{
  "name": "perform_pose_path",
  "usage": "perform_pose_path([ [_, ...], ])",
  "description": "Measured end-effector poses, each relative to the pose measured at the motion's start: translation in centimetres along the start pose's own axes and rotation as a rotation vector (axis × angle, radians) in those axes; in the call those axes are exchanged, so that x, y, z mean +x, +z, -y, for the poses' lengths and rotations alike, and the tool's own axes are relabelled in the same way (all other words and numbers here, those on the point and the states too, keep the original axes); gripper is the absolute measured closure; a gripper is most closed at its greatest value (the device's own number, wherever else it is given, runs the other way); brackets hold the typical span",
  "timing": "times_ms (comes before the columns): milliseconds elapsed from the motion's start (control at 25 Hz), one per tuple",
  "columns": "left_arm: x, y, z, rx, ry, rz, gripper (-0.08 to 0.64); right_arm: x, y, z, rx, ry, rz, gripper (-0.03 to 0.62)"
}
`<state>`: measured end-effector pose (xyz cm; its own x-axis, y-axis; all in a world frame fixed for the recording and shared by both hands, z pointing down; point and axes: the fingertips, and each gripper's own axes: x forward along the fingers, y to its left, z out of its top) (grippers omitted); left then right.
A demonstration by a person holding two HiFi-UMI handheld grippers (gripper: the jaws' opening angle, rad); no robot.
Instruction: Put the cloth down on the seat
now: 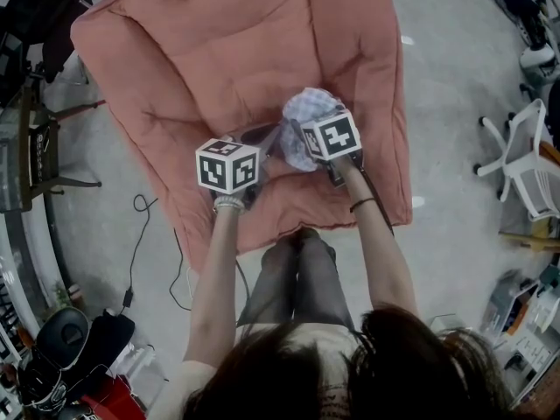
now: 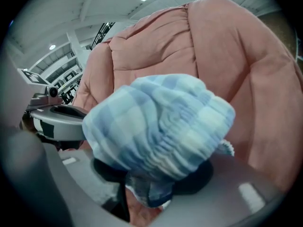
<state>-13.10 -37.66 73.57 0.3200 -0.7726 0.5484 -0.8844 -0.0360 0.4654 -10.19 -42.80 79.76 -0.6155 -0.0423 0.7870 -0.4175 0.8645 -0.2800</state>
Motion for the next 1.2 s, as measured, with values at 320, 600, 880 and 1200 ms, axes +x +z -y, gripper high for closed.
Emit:
perform_pose_path([
  [320,0.6,-1.0,-1.4,-0.018,0.004,-0.012,0.565,2.1,-1.0,0.1,0.009,-0.009,-0.032,0.36],
  [600,0.7,-1.7,-1.6,-0.035,0.01,-0.022,0.565,2.5,-1.2,0.3,0.012,-0.04,-0.012,0.331],
  [880,0.0,-1.6,-1.6,-0.047,0.017,-0.024,0.565,2.4,-1.3,-0.1,0.019,-0.033,-0.018,0.324],
  [1200,-0.8,-1.0,-0.6,-0.054,0.02,-0.018,0.565,0.5,-0.1,-0.9,0.052,-0.004,0.029,0.325],
])
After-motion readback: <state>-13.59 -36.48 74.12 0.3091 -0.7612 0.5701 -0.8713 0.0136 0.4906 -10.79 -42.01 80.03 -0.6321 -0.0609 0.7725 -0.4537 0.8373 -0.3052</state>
